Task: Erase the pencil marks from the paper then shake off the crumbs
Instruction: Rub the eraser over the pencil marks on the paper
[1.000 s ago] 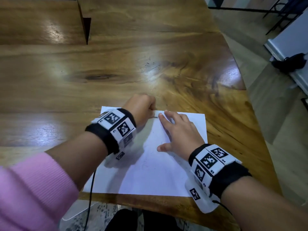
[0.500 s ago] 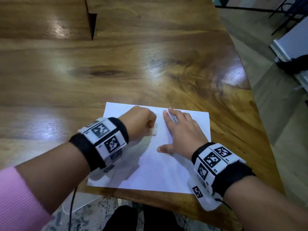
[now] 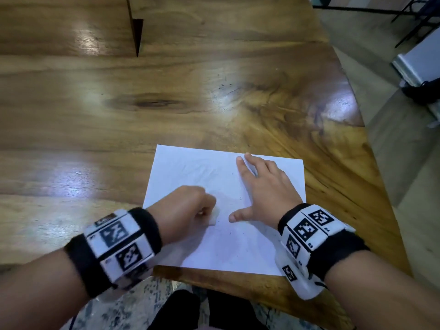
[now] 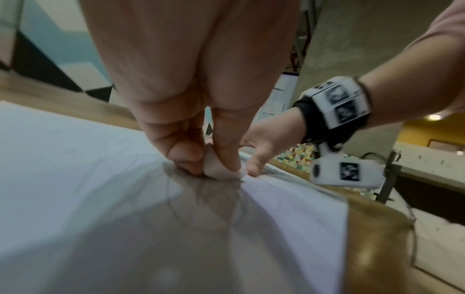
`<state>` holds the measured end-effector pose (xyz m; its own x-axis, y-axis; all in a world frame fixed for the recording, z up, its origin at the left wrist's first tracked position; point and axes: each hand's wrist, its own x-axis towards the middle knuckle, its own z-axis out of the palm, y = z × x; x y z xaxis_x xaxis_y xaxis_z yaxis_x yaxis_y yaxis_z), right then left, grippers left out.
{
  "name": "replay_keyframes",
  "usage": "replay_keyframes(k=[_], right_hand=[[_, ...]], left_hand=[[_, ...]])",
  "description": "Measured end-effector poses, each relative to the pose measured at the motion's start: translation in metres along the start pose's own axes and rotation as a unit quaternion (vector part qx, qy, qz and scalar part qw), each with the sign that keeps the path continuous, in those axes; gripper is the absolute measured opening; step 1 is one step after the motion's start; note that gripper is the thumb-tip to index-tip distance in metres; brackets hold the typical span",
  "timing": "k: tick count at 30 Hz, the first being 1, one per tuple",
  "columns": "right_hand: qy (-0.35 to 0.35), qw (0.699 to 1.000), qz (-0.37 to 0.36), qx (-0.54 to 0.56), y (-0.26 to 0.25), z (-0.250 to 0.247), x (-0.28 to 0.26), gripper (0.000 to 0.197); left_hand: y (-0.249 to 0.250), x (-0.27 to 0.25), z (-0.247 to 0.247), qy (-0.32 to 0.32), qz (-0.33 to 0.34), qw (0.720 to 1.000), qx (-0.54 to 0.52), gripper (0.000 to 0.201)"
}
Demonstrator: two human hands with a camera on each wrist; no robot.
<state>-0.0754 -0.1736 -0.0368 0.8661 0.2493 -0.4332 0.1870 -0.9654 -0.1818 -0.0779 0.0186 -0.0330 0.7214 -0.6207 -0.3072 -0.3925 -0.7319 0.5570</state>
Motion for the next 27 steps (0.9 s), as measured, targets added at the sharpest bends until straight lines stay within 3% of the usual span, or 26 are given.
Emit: replay_keyframes(k=[2,5,7,11,14,17,20,22,27], right_hand=[[-0.001,1.000,-0.001,0.001,0.001,0.001,-0.001,0.121],[-0.005,1.000,0.000,0.000,0.001,0.001,-0.001,0.120],[-0.006,1.000,-0.001,-0.002,0.001,0.001,0.000,0.120],[-0.007,1.000,0.000,-0.002,0.001,0.001,0.000,0.120],[-0.010,1.000,-0.002,-0.001,0.001,0.001,0.000,0.120],[-0.018,1.000,-0.007,-0.011,0.002,-0.001,-0.001,0.123],[-0.033,0.999,-0.010,-0.034,0.004,-0.002,-0.002,0.132],[-0.042,0.998,-0.011,-0.044,0.003,-0.002,-0.002,0.136],[-0.043,0.998,-0.010,-0.047,0.003,-0.002,0.000,0.136]], left_hand=[[-0.002,0.004,-0.001,-0.004,0.003,1.000,0.001,0.022],[0.002,0.047,-0.018,0.068,-0.041,0.997,0.022,0.003],[0.005,0.073,-0.028,0.097,-0.073,0.993,0.009,0.002],[0.009,0.038,-0.017,0.011,-0.005,0.999,0.030,0.035],[0.009,0.002,0.000,-0.042,0.025,0.999,0.015,0.029],[0.007,0.022,-0.007,0.009,-0.002,1.000,0.026,0.005],[0.006,0.054,-0.020,0.083,-0.065,0.994,0.011,0.008],[0.007,0.051,-0.019,0.085,-0.077,0.993,-0.001,0.011],[0.011,-0.004,0.003,-0.022,0.010,1.000,0.000,0.005]])
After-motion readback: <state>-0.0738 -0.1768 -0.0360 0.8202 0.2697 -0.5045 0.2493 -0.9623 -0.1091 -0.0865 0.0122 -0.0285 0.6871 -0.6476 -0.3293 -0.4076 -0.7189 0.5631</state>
